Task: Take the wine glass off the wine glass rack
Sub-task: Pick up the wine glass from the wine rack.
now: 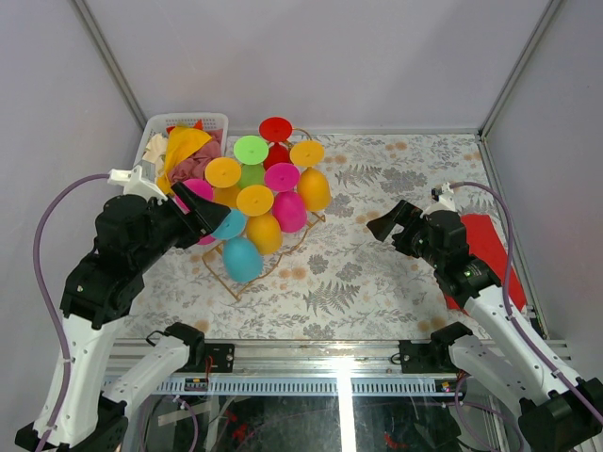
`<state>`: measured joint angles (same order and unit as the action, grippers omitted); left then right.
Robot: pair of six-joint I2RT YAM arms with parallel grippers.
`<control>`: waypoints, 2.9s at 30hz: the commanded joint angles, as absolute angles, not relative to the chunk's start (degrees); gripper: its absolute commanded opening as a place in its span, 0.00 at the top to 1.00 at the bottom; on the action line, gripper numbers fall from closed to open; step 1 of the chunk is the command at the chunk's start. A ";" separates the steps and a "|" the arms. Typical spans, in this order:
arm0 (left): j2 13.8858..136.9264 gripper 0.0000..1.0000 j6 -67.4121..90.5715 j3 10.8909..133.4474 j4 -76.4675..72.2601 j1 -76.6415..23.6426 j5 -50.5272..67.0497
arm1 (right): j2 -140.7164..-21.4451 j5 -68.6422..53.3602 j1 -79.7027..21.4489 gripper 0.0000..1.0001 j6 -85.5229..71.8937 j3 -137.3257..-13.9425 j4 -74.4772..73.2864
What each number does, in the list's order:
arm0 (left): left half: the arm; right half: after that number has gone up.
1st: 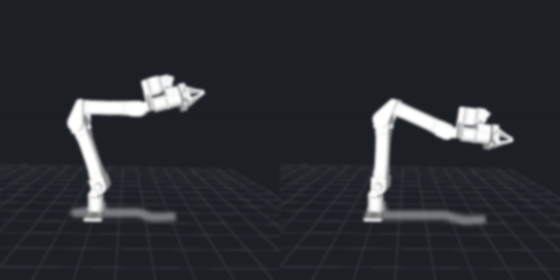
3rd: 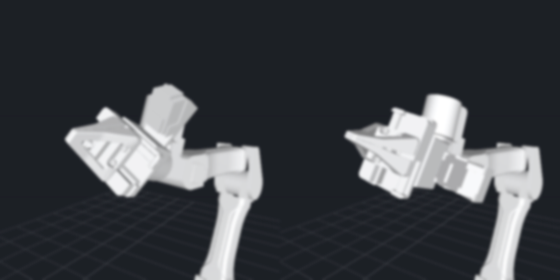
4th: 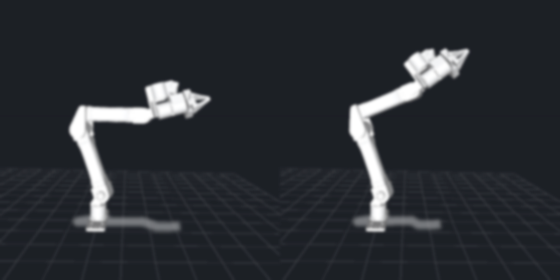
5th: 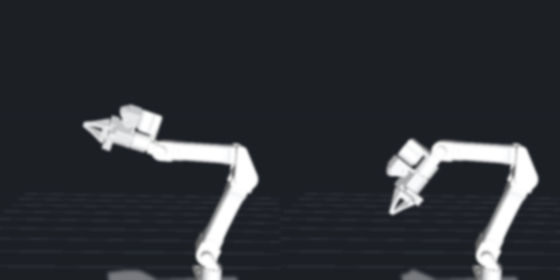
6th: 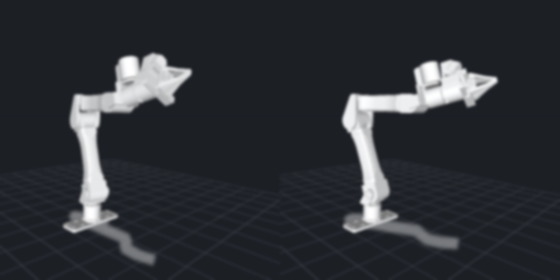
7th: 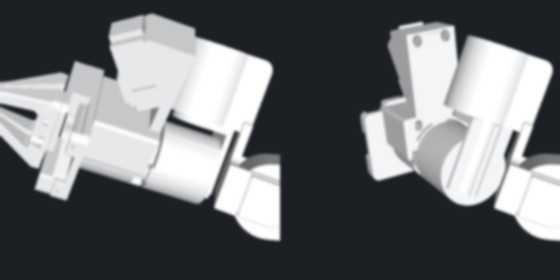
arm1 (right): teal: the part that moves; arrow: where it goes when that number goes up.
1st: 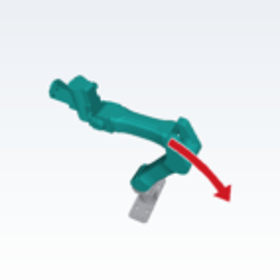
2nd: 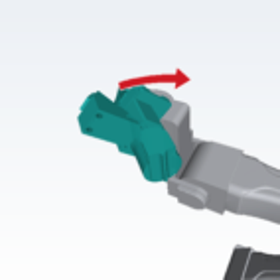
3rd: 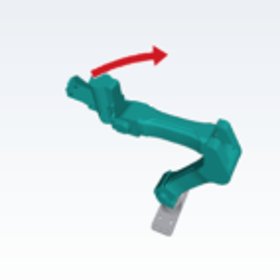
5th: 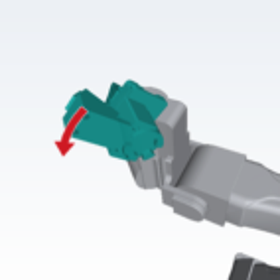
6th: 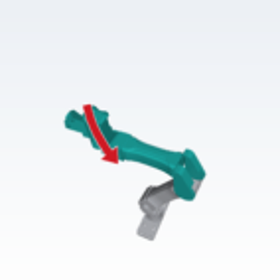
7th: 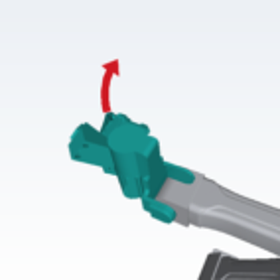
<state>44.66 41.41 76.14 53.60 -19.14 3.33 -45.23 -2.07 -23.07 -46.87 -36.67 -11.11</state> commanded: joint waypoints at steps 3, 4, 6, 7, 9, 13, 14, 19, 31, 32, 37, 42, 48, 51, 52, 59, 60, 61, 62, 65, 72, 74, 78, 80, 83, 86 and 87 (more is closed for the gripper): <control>44.25 0.38 41.81 73.85 52.87 -18.90 4.76 | -44.99 -0.27 -23.47 0.01 -45.97 -36.84 -9.23; 44.21 0.38 41.91 73.84 52.78 -18.96 4.70 | -44.92 -0.26 -23.41 0.01 -45.96 -36.83 -9.23; 44.12 0.40 42.20 73.41 52.45 -18.92 4.71 | -44.88 -0.27 -23.46 0.01 -46.00 -36.83 -9.23; 43.98 0.41 42.38 73.31 52.21 -19.01 4.60 | -44.87 -0.26 -23.42 0.01 -45.97 -36.83 -9.23; 43.65 0.44 42.74 72.55 51.96 -18.97 4.49 | -44.77 -0.26 -23.46 0.01 -46.01 -36.74 -9.40; 43.23 0.50 43.21 72.01 51.80 -18.93 4.17 | -44.73 -0.19 -23.44 0.01 -45.94 -36.85 -9.49; 43.07 0.52 43.36 71.91 51.77 -18.92 4.04 | -44.62 -0.18 -23.41 0.01 -45.95 -36.83 -9.49; 42.26 0.58 44.23 71.48 51.53 -18.93 3.62 | -44.15 -0.21 -23.44 0.01 -46.04 -36.91 -9.82; 40.83 0.75 45.74 70.53 50.40 -18.97 4.47 | -43.07 0.00 -23.46 0.01 -46.12 -36.92 -10.46; 40.69 0.76 45.83 70.34 50.25 -18.95 4.44 | -43.11 0.00 -23.41 0.01 -46.11 -36.93 -10.46; 40.35 0.86 46.35 69.76 49.91 -18.93 4.28 | -43.35 -0.09 -23.46 0.01 -46.24 -36.92 -10.37; 39.14 0.91 48.05 69.10 49.20 -18.91 3.60 | -43.62 -0.25 -23.47 0.01 -46.31 -37.00 -10.29; 35.92 1.00 52.71 67.54 46.83 -18.95 3.05 | -43.36 -0.18 -23.42 0.01 -46.33 -36.91 -10.38; 34.14 1.00 55.38 65.91 44.63 -18.92 3.70 | -43.26 -0.09 -23.46 0.01 -46.35 -36.91 -10.46; 33.67 1.00 56.13 65.46 44.06 -18.93 3.97 | -43.29 -0.09 -23.42 0.01 -46.32 -36.91 -10.56; 32.14 1.00 59.71 63.03 41.00 -18.91 7.59 | -43.26 0.08 -23.39 0.01 -46.15 -36.92 -10.70; 31.81 1.00 60.14 63.06 40.87 -18.96 7.65 | -43.27 0.09 -23.43 0.01 -46.13 -36.91 -10.72; 31.49 1.00 60.65 62.98 40.57 -18.96 7.83 | -43.29 0.11 -23.45 0.01 -46.14 -36.96 -10.72; 31.06 1.00 61.37 62.87 40.24 -18.98 8.14 | -43.29 0.13 -23.39 0.01 -46.14 -36.92 -10.66; 30.22 1.00 62.57 62.30 39.03 -18.93 9.39 | -43.26 -0.07 -23.40 0.01 -46.32 -36.96 -10.52; 29.74 1.00 62.84 61.70 38.58 -18.94 12.15 | -42.92 -0.18 -23.45 0.01 -46.23 -37.13 -10.76; 29.51 1.00 62.23 61.85 38.57 -18.98 13.57 | -42.69 -0.24 -23.46 0.01 -45.98 -37.33 -10.99; 31.06 1.00 57.84 63.50 39.72 -18.95 19.52 | -41.22 -1.80 -23.47 0.01 -45.09 -37.32 -9.93; 31.88 1.00 55.46 64.03 40.42 -18.97 23.37 | -40.22 -4.38 -23.45 0.01 -44.11 -36.91 -7.97; 33.13 1.00 51.12 64.30 40.59 -18.98 29.84 | -38.48 -10.98 -23.40 0.00 -43.16 -36.21 -3.82; 35.14 1.00 46.91 63.62 41.60 -18.93 37.45 | -37.63 -19.35 -23.44 0.01 -44.21 -36.10 1.40; 35.51 1.00 46.01 63.24 41.61 -18.85 39.22 | -37.82 -22.17 -23.46 0.02 -44.92 -36.31 3.19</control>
